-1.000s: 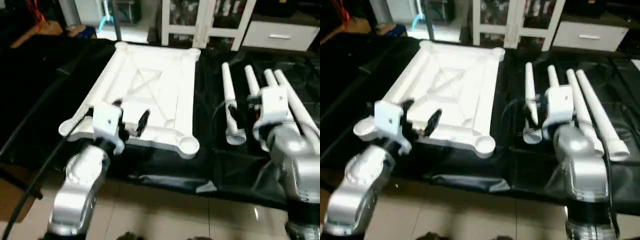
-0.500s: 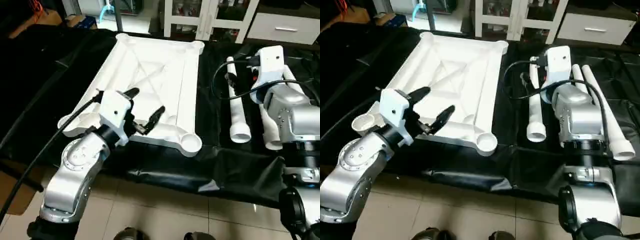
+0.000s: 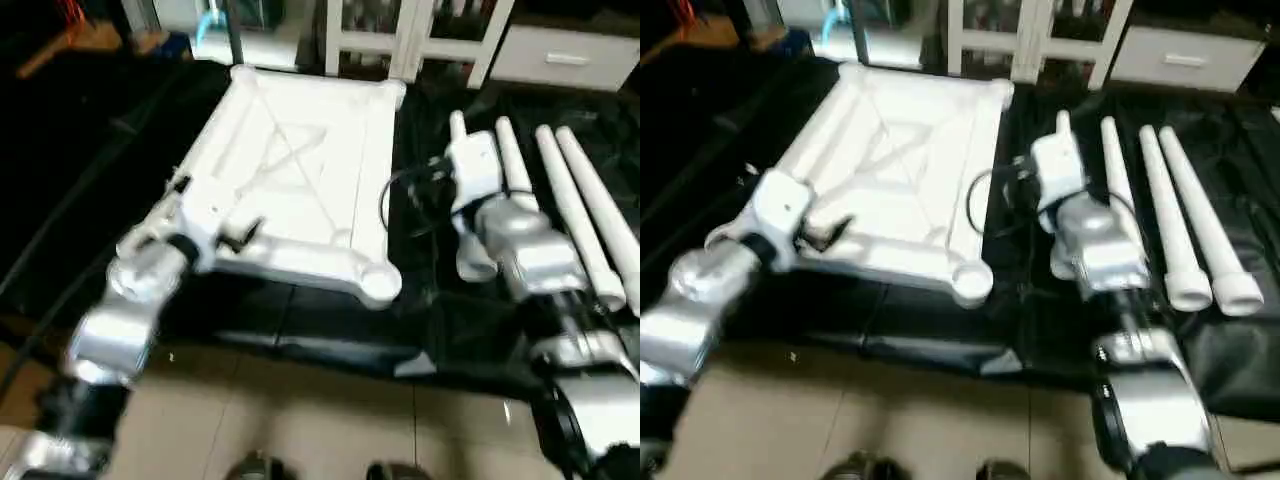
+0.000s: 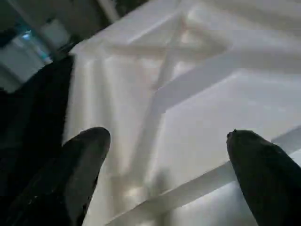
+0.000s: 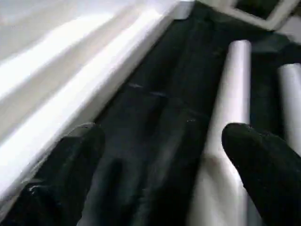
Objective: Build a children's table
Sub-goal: Pick table leg
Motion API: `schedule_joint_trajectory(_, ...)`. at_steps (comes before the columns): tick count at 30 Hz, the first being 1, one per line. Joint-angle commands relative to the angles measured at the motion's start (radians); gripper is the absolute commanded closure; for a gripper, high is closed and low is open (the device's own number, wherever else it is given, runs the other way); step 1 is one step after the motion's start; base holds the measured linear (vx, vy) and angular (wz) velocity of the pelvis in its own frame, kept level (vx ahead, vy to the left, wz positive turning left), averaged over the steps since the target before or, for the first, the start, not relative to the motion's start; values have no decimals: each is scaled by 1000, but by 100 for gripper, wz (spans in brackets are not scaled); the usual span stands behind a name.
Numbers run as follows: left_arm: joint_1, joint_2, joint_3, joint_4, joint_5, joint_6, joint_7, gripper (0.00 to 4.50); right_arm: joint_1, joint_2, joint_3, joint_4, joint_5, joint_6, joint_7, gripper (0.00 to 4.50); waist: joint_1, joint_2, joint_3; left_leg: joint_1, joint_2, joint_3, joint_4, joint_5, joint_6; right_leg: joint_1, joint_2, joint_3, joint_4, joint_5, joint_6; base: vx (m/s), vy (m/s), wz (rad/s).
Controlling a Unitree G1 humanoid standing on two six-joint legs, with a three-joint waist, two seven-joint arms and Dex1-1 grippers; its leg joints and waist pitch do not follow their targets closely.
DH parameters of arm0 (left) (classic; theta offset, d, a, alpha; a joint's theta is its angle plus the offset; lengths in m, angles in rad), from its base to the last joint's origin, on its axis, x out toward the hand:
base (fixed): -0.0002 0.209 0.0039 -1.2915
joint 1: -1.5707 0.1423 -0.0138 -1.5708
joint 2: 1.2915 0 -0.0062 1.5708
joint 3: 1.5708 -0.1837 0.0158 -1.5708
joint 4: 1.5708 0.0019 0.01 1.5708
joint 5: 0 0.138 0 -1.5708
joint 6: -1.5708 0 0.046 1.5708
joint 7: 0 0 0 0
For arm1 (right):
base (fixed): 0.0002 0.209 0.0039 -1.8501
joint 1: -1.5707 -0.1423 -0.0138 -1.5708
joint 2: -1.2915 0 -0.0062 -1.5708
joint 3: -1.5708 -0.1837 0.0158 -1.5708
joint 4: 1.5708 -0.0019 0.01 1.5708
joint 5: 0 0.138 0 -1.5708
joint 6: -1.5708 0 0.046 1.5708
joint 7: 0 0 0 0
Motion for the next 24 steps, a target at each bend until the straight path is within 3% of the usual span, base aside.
schedule_joint_trajectory(1,-18,23,12,22,-13,-2,-59,6,-33,-3,1,50,-17,-42,-39,0,2,1,-71,42,90,-31,-77,63,70,41,-84,32,-33,114,-319,0,0,0)
schedule_joint_trajectory(5,-34,76,0,52,-19,-19,-138,6,-82,18,10,175,-26,-96,-47,0,5,-4,-70,41,92,-24,-76,88,81,41,-83,31,-29,168,-327,0,0,0)
schedule_joint_trajectory(12,-5,141,-72,68,13,-26,-253,6,-137,57,58,342,-81,-165,-71,0,4,-6,-69,41,97,-21,-76,102,85,38,-87,31,-23,164,-336,0,0,0)
schedule_joint_trajectory(14,17,154,-84,52,19,-15,-274,6,-141,68,57,364,-81,-174,-80,0,4,-7,-67,40,97,-20,-77,108,85,39,-86,31,-22,182,-339,0,0,0)
schedule_joint_trajectory(15,17,154,-84,52,19,-15,-274,6,-141,68,57,364,-81,-174,-80,0,4,-13,-66,39,98,-19,-78,106,88,39,-86,32,-23,183,-338,0,0,0)
schedule_joint_trajectory(24,129,238,-130,-28,15,11,-401,6,-174,140,1,483,-33,-283,-74,0,-2,-13,-57,33,105,-19,-86,48,83,41,-94,36,-27,122,-335,0,0,0)
